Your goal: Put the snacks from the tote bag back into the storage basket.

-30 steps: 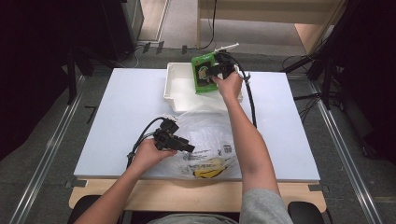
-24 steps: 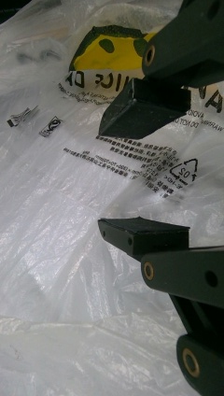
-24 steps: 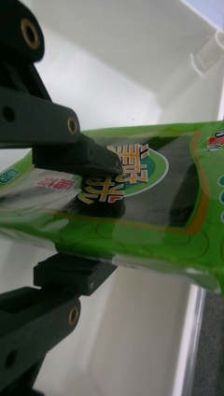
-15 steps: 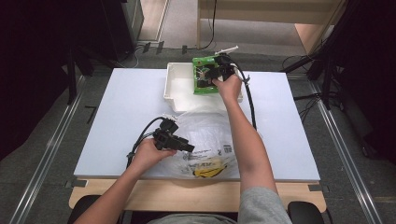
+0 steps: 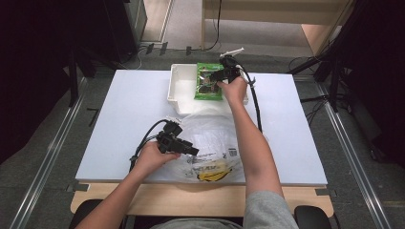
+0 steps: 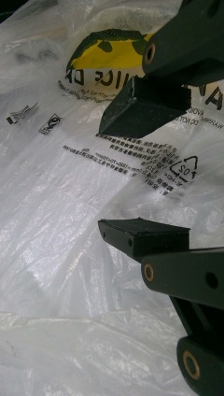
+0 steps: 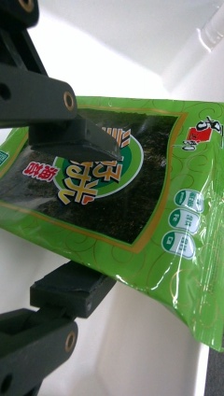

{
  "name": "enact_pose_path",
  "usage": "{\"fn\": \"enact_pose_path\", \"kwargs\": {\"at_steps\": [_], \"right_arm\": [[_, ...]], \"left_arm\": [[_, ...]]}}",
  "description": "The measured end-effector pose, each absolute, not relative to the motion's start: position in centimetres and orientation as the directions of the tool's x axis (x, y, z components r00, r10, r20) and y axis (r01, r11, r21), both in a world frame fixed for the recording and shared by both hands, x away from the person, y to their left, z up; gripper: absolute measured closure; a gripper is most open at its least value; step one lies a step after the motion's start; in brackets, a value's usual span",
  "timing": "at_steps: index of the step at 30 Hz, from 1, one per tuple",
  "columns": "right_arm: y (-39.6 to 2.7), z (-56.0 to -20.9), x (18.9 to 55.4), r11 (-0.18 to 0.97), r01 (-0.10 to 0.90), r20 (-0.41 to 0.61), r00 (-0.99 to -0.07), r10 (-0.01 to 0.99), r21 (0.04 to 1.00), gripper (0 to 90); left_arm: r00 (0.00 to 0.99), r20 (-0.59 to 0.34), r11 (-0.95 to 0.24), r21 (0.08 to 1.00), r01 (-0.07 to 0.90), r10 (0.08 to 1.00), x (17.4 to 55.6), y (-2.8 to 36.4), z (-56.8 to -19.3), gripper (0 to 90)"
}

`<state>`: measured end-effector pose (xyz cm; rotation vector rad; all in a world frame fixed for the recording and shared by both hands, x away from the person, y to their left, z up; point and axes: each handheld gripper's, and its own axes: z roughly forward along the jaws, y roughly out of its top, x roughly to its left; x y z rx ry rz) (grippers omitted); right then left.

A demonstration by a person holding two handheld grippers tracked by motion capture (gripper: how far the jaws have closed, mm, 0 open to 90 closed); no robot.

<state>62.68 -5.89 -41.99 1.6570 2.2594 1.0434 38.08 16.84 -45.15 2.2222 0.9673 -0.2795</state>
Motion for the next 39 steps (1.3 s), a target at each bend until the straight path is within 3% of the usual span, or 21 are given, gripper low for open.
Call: {"fn": "enact_pose_path", "kwargs": {"at_steps": [14, 39], "right_arm": [[-6.3, -42.0, 62.9, 0.124, 0.787, 0.289, -0.361, 0.887, 0.604, 36.2], [-8.1, -39.5, 61.4, 0.126, 0.771, 0.305, -0.389, 0.869, 0.624, 36.1]], "left_arm": [[0.695, -0.44, -0.48, 0.508, 0.715, 0.569, 37.9, 17.1, -45.2, 48.2], [0.7, -0.429, -0.48, 0.517, 0.709, 0.572, 37.8, 16.9, -45.0, 47.3]]}}
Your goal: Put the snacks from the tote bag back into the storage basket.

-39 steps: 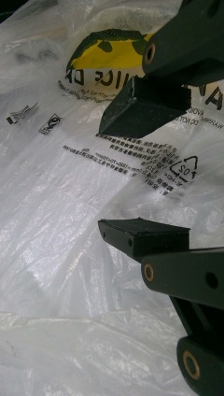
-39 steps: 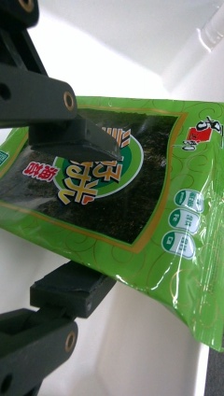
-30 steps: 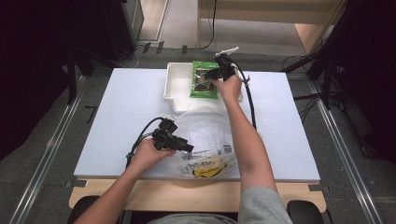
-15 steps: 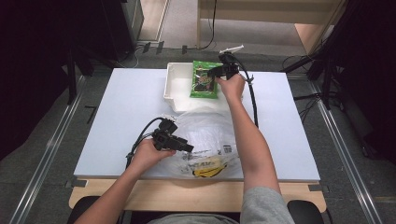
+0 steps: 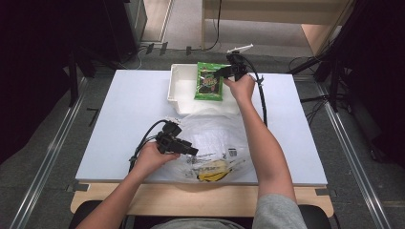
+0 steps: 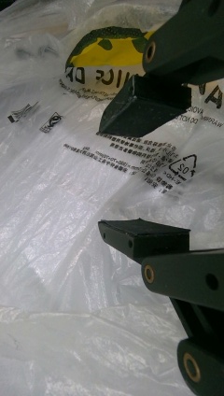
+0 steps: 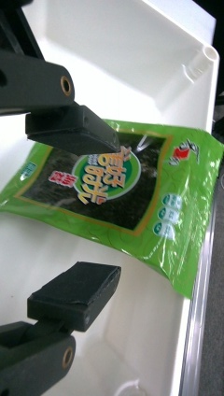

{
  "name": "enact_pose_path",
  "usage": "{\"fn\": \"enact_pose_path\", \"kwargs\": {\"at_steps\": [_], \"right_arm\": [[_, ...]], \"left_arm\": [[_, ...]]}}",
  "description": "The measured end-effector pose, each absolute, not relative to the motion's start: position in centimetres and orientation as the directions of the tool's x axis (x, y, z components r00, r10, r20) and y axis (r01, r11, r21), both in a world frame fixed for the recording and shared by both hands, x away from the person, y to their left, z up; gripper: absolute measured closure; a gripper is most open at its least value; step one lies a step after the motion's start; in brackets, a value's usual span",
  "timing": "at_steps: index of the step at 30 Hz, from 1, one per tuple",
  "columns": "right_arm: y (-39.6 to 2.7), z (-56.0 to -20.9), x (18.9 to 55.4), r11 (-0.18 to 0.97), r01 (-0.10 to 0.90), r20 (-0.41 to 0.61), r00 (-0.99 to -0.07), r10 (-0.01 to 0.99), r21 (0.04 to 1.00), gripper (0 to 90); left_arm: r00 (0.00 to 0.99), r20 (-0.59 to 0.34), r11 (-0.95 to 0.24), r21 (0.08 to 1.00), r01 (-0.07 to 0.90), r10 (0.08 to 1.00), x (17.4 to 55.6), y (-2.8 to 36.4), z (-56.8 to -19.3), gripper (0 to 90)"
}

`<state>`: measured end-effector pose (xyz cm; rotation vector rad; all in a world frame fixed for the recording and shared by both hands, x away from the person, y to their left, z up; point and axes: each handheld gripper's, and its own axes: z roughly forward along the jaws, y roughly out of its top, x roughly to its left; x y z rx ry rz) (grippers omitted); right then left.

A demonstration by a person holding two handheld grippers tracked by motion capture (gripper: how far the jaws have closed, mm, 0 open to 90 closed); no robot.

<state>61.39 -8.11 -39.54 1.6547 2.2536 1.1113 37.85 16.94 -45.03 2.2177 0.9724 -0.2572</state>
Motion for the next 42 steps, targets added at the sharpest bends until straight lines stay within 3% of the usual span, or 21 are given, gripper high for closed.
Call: {"fn": "enact_pose_path", "kwargs": {"at_steps": [21, 42], "right_arm": [[-8.6, -38.8, 58.3, 0.173, 0.745, 0.298, -0.452, 0.841, 0.644, 37.6], [-7.3, -38.1, 52.8, 0.267, 0.681, 0.289, -0.586, 0.757, 0.682, 38.5]], "left_arm": [[0.701, -0.422, -0.481, 0.519, 0.707, 0.575, 37.9, 17.0, -45.0, 47.1], [0.702, -0.416, -0.481, 0.522, 0.705, 0.577, 37.9, 17.1, -44.8, 47.0]]}}
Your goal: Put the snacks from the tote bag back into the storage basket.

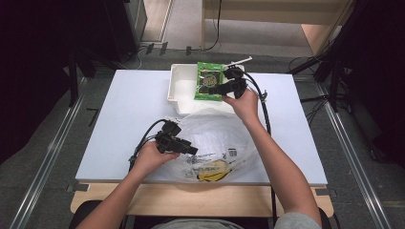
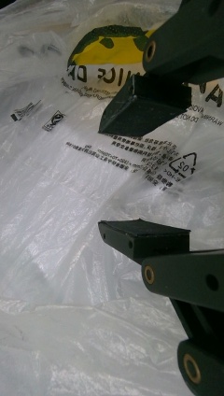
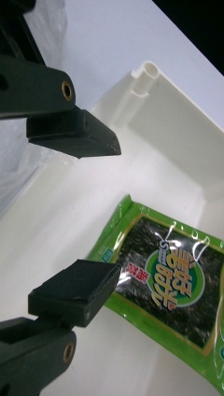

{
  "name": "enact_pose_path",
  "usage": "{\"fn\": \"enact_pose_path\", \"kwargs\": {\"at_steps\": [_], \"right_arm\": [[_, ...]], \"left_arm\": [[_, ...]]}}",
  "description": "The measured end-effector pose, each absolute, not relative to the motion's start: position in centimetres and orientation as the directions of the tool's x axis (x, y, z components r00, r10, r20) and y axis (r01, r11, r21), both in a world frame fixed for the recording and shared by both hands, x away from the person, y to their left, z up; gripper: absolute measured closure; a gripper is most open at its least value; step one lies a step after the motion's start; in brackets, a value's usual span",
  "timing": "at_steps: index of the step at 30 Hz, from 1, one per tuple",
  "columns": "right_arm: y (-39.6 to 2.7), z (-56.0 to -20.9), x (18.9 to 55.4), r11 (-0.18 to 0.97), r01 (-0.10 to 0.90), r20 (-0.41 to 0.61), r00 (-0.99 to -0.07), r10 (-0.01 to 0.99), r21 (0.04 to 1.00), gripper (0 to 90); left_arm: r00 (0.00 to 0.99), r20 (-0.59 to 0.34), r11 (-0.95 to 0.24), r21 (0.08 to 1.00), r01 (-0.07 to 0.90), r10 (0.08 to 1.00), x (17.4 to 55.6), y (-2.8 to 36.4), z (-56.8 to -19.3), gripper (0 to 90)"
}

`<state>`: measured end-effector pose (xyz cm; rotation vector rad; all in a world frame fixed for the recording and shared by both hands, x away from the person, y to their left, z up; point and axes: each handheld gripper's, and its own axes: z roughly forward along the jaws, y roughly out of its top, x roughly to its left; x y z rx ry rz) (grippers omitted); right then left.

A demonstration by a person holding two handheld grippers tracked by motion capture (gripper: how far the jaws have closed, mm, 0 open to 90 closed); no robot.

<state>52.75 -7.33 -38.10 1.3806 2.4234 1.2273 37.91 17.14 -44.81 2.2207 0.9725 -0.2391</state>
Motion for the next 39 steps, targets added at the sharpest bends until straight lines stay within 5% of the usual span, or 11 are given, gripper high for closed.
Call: {"fn": "enact_pose_path", "kwargs": {"at_steps": [8, 39], "right_arm": [[-7.4, -38.4, 50.9, 0.263, 0.694, 0.358, -0.612, 0.705, 0.67, 39.2], [-9.4, -38.5, 44.2, 0.317, 0.621, 0.314, -0.693, 0.648, 0.717, 39.7]], "left_arm": [[0.697, -0.421, -0.473, 0.523, 0.709, 0.581, 38.0, 17.3, -44.8, 46.9], [0.696, -0.415, -0.473, 0.523, 0.709, 0.585, 38.0, 17.4, -44.7, 46.8]]}}
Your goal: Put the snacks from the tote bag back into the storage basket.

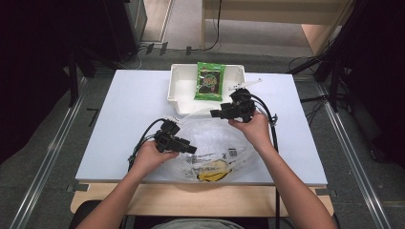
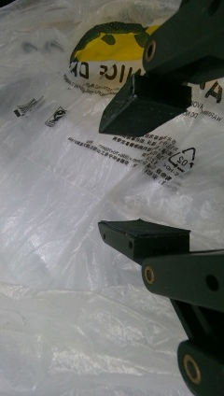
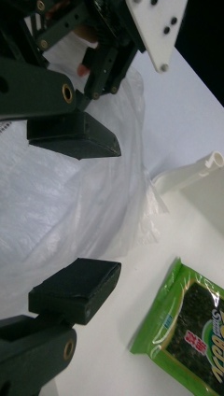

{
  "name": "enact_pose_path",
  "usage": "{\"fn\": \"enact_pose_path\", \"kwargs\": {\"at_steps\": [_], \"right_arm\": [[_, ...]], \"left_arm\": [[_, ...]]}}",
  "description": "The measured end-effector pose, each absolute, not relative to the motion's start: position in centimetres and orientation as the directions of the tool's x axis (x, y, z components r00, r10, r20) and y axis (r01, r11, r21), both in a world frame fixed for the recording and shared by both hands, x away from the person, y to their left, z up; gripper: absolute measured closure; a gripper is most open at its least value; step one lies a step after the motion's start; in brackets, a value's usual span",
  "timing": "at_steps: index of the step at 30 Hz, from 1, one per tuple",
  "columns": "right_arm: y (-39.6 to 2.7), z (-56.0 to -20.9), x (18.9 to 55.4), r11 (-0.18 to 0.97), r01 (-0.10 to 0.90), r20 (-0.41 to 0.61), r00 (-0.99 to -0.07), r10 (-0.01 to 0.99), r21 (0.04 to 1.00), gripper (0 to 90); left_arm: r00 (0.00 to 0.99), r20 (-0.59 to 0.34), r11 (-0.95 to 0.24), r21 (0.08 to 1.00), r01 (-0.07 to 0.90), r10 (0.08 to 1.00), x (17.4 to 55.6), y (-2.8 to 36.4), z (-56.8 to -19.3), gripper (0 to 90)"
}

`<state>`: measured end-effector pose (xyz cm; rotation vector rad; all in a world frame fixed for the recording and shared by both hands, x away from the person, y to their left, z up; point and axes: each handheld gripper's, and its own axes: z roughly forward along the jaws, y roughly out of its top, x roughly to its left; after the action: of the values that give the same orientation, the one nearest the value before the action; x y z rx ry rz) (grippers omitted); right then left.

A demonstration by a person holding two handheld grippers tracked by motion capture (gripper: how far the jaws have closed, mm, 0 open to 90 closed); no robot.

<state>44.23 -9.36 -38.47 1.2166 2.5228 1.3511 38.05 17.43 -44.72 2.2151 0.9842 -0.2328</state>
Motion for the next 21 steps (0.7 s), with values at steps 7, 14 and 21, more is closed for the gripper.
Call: {"fn": "enact_pose_path", "kwargs": {"at_steps": [7, 14, 21], "right_arm": [[-9.2, -38.7, 42.6, 0.335, 0.606, 0.305, -0.712, 0.632, 0.721, 39.8], [-9.2, -39.2, 40.9, 0.352, 0.595, 0.311, -0.735, 0.603, 0.723, 40.7], [-9.2, -39.7, 39.5, 0.356, 0.585, 0.303, -0.742, 0.598, 0.729, 40.7]], "left_arm": [[0.696, -0.412, -0.468, 0.528, 0.709, 0.588, 38.0, 17.5, -44.7, 46.8], [0.694, -0.417, -0.462, 0.532, 0.71, 0.587, 38.1, 17.5, -44.6, 46.9], [0.7, -0.411, -0.469, 0.532, 0.705, 0.584, 38.1, 17.5, -44.6, 46.9]]}}
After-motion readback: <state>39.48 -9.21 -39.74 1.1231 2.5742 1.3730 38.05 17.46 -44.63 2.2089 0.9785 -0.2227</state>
